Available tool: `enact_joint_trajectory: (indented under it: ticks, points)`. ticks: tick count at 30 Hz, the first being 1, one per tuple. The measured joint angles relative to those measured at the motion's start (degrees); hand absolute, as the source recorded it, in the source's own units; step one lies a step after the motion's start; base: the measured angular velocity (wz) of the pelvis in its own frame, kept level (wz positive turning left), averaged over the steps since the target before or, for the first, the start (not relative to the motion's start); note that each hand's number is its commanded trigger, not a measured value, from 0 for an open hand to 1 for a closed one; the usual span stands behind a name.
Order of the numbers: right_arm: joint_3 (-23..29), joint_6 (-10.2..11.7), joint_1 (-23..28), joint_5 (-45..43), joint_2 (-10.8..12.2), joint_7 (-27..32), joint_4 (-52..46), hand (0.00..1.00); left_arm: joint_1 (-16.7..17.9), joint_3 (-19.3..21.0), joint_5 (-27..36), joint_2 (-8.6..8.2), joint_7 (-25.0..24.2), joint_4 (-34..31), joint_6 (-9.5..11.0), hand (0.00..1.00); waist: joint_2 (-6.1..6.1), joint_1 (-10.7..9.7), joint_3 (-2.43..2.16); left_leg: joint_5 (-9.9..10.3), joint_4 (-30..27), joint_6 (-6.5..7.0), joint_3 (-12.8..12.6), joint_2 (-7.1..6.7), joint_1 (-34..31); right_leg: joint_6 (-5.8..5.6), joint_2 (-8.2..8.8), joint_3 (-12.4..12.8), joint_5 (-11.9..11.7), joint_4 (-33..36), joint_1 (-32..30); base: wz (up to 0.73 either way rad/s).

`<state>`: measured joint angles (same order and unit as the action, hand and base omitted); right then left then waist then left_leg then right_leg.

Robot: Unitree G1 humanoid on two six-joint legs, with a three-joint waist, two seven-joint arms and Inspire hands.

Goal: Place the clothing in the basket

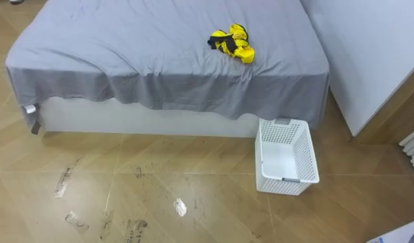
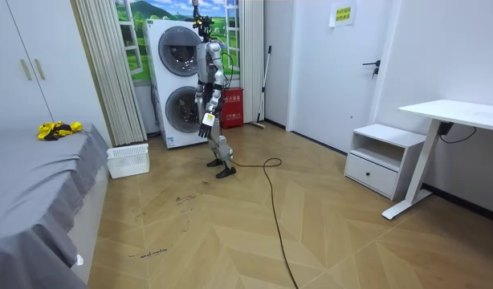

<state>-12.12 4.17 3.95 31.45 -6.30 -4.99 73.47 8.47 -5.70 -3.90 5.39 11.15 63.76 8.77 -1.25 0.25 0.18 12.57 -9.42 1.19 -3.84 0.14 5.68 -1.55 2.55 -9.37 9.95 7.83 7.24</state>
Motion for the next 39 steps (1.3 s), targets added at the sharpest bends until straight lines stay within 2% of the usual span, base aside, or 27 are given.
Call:
enact_joint_trajectory:
  ticks: [13,15,16,19,21,22,23,24,26,27,28,29,30,31,32,33,34,35,36,37,38,39]
  points:
    - [1.19,-0.06,1.00,1.58,0.18,3.05,0.06,0.00,0.26,0.97,2.37,-0.13,0.01,1.08,-0.09,0.00,0.10,-0.13,0.04,0.00,-0.05,0.00,0.25,-0.04,0.09,0.00,0.01,-0.08,0.00,-0.01,0.28,0.00]
    - [2.25,-0.06,1.35,2.27,0.21,3.11,0.06,0.00,0.27,0.96,3.67,-0.19,0.01,1.28,-0.09,0.00,0.14,-0.17,0.10,0.00,-0.03,0.00,0.20,-0.03,0.31,0.00,0.01,-0.04,0.00,-0.01,0.43,0.00]
    - [2.27,-0.06,1.49,2.22,0.19,3.22,0.06,0.00,0.31,0.98,4.46,-0.19,0.00,1.71,-0.09,0.00,0.31,-0.13,0.27,0.00,0.08,0.00,0.09,0.01,0.65,0.00,-0.01,-0.02,0.00,-0.01,0.65,-0.04]
    - [2.54,-0.13,1.72,2.37,0.24,2.94,0.03,0.00,0.26,2.17,5.64,-0.32,-0.08,2.41,-0.10,0.00,-0.01,-0.13,0.49,0.11,-0.06,-0.13,-0.04,0.17,0.89,0.00,-0.09,-0.02,0.00,0.11,0.84,-0.04]
    - [2.53,-0.58,1.71,4.40,0.29,2.64,0.03,0.00,0.84,2.42,8.00,-0.21,-0.09,2.44,-0.22,0.00,0.11,-0.06,0.33,0.48,-0.76,-0.28,-0.10,0.42,0.77,0.00,-0.29,-0.03,0.00,0.26,0.86,-0.04]
    - [2.61,-0.76,1.76,5.29,0.29,2.41,0.07,0.00,1.05,2.75,8.89,-0.20,-0.10,2.29,-0.40,0.00,0.20,-0.08,0.34,1.45,-2.55,-0.47,-0.28,1.04,0.14,0.08,-0.69,-0.11,0.05,0.86,0.70,-0.12]
    - [2.74,-1.28,1.73,5.15,0.30,2.15,0.11,0.00,1.14,4.08,9.04,-0.22,-0.17,2.04,-0.53,0.00,0.37,0.12,0.26,2.81,-5.10,-0.68,-0.82,1.73,-0.86,0.89,-1.15,-0.12,0.63,2.01,0.07,-0.17]
    - [2.74,-1.51,1.64,5.09,0.30,1.82,0.12,0.00,1.31,4.82,9.67,-0.22,-0.19,2.03,-0.57,0.00,0.35,0.32,0.28,3.66,-6.74,-0.89,-0.89,2.36,-1.61,1.04,-1.39,-0.14,1.25,2.60,-0.32,-0.22]
    - [2.84,-1.78,1.62,6.07,0.33,0.83,0.02,0.00,1.37,5.69,13.58,0.33,-0.20,2.09,-1.55,0.00,1.00,0.27,0.22,7.34,-14.64,-1.94,-1.28,4.48,-5.09,2.01,-3.07,-0.05,3.33,5.79,-2.21,-0.18]
    - [2.83,-1.79,1.70,6.59,0.43,0.68,-0.04,0.00,1.41,5.74,14.69,0.54,-0.20,1.99,-1.87,0.00,0.85,0.25,0.27,7.48,-16.46,-2.17,-1.40,4.77,-5.68,2.24,-3.20,0.09,4.00,6.37,-2.55,-0.04]
    - [3.38,-1.78,2.30,6.81,0.39,0.54,-0.28,0.00,1.41,6.24,17.31,0.67,-0.20,1.82,-2.45,0.00,0.75,-0.12,0.19,7.41,-20.39,-2.25,-2.38,5.41,-7.17,3.08,-3.44,0.32,5.34,7.40,-2.78,0.00]
    - [4.38,-1.76,2.67,7.20,0.33,0.48,-0.24,0.00,1.94,6.65,19.57,0.62,-0.20,1.58,-2.55,0.00,0.87,-0.08,0.21,6.88,-25.31,-2.74,-3.69,6.35,-9.22,3.43,-3.18,0.90,5.94,8.13,-2.76,0.00]
    - [4.50,-1.76,2.80,7.74,0.30,0.54,-0.21,0.00,2.23,6.66,20.32,0.57,-0.19,1.32,-2.46,0.00,0.54,-0.09,0.52,5.97,-28.79,-2.44,-3.85,6.67,-11.06,3.67,-3.11,1.11,6.16,8.31,-2.49,-0.04]
    - [4.57,-1.77,3.14,9.01,0.07,0.63,-0.16,0.00,2.51,6.75,22.23,0.44,-0.20,0.46,-2.10,0.00,0.42,-0.10,0.42,5.17,-32.07,-2.01,-3.46,6.05,-14.43,3.85,-2.49,1.74,6.70,8.37,-1.69,0.04]
    - [4.71,-1.81,3.55,9.73,-0.48,0.71,-0.14,0.00,2.46,6.50,23.68,0.27,-0.30,0.30,-1.61,0.00,0.49,-0.03,0.37,5.12,-27.69,-1.78,-3.57,3.79,-17.36,3.12,-1.45,1.83,7.50,8.39,-1.60,0.04]
    - [4.97,-1.92,3.64,9.80,-0.72,0.77,-0.13,0.00,2.49,6.29,24.56,0.19,-0.31,0.35,-1.34,0.00,0.48,-0.02,0.37,4.55,-24.20,-1.83,-3.45,2.59,-18.80,2.88,-0.70,1.85,7.76,8.45,-1.59,-0.05]
    - [5.50,-2.42,3.60,10.08,-1.10,0.73,-0.13,0.00,3.08,5.95,26.02,0.20,-0.31,0.38,-1.23,0.00,0.28,0.13,0.24,1.56,-16.65,-2.14,-3.43,0.57,-21.53,2.44,0.30,2.32,8.28,8.45,-1.63,-0.39]
    - [5.50,-2.67,3.71,10.04,-1.29,0.64,-0.15,0.00,4.44,6.05,26.94,0.19,-0.31,0.52,-1.23,0.00,0.59,0.93,0.18,-3.16,-10.43,-2.14,-3.30,0.00,-23.49,2.24,1.06,3.24,9.11,8.83,-1.52,-0.58]
    - [5.50,-2.82,3.84,9.99,-1.28,0.58,-0.18,0.00,5.31,6.06,26.97,0.21,-0.29,0.53,-1.22,0.00,0.65,1.30,0.14,-5.29,-7.99,-2.17,-2.89,0.10,-23.90,1.98,1.42,3.75,9.49,8.87,-1.29,-0.71]
    - [5.49,-3.02,4.24,9.88,-1.11,0.43,-0.25,0.00,6.64,6.11,26.96,0.17,-0.27,0.81,-1.27,0.00,0.84,1.21,0.22,-9.06,-5.59,-2.36,-1.93,0.10,-24.49,1.73,1.91,4.80,10.45,8.82,-0.63,-0.43]
    - [5.63,-3.08,4.78,10.00,-0.98,0.31,-0.53,0.00,7.26,6.15,26.86,-0.09,-0.28,0.95,-1.28,0.00,0.47,0.87,0.01,-12.32,-5.57,-1.45,-2.30,-0.89,-25.00,1.10,3.09,5.12,11.54,8.78,0.15,-0.18]
    - [6.12,-3.01,5.07,10.03,-0.97,0.29,-0.99,0.00,7.23,6.15,26.73,-0.32,-0.29,0.89,-1.27,0.00,0.13,0.58,-0.02,-13.24,-5.86,-0.67,-2.56,-1.66,-25.43,0.54,3.70,5.43,12.22,8.74,0.24,0.16]
